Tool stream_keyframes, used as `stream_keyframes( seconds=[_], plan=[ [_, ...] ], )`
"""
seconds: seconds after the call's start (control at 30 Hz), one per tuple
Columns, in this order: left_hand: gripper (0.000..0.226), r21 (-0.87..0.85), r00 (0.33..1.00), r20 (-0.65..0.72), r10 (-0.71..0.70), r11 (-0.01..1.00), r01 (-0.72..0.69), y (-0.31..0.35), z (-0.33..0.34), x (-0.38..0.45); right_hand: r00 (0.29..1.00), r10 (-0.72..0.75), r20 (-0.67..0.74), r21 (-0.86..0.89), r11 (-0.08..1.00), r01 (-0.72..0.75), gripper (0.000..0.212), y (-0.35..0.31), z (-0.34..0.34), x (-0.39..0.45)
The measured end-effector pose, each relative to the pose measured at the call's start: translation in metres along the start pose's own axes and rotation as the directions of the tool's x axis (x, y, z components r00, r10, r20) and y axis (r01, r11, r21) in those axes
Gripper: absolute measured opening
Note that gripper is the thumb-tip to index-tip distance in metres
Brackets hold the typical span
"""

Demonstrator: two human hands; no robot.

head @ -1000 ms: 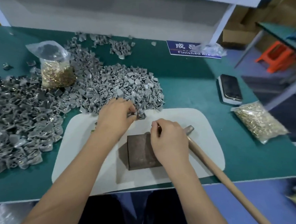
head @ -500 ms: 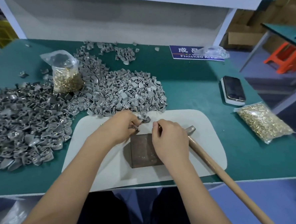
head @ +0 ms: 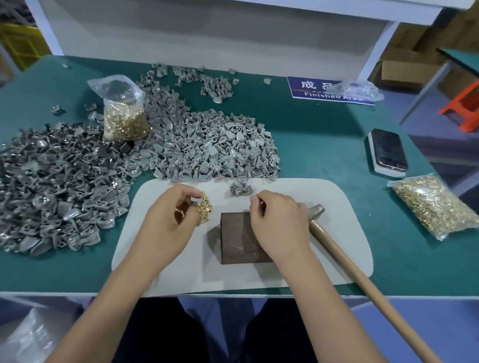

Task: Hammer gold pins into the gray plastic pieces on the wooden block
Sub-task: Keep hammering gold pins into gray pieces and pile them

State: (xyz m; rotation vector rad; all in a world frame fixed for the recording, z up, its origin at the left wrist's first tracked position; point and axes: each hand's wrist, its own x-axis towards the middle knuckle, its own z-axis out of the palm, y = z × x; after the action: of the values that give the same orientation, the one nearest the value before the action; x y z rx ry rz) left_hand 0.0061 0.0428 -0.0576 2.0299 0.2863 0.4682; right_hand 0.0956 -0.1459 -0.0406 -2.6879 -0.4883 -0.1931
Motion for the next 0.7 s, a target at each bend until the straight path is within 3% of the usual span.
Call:
stream_keyframes(
  seconds=[0.13, 0.27, 0.4, 0.57, 0.7],
  plan=[
    [0.030, 0.039, 0.987, -0.160, 0.006, 0.999, 0.000, -0.016, -0.005, -0.026, 0.978, -0.094, 0.189, 0.140, 0.988, 0.068, 0.023, -0.018, 0.003, 0.011],
    [0.033, 0.124, 0.977, -0.214, -0.011, 0.992, 0.038, -0.020, -0.014, -0.028, 0.964, -0.165, 0.208, 0.233, 0.966, 0.115, 0.018, -0.041, 0.019, 0.022],
    [0.030, 0.171, 0.986, -0.164, -0.005, 0.985, 0.033, -0.024, -0.020, -0.028, 0.954, -0.214, 0.209, 0.182, 0.967, 0.177, 0.025, -0.063, 0.032, 0.033],
    [0.023, 0.154, 0.980, -0.197, 0.018, 0.988, 0.013, -0.026, -0.022, -0.027, 0.914, -0.339, 0.222, 0.151, 0.938, 0.311, 0.026, -0.087, 0.045, 0.049],
    [0.019, 0.024, 0.969, -0.239, -0.067, 0.997, 0.074, -0.029, -0.026, -0.028, 0.868, -0.433, 0.244, 0.123, 0.901, 0.415, 0.018, -0.100, 0.053, 0.058]
  ],
)
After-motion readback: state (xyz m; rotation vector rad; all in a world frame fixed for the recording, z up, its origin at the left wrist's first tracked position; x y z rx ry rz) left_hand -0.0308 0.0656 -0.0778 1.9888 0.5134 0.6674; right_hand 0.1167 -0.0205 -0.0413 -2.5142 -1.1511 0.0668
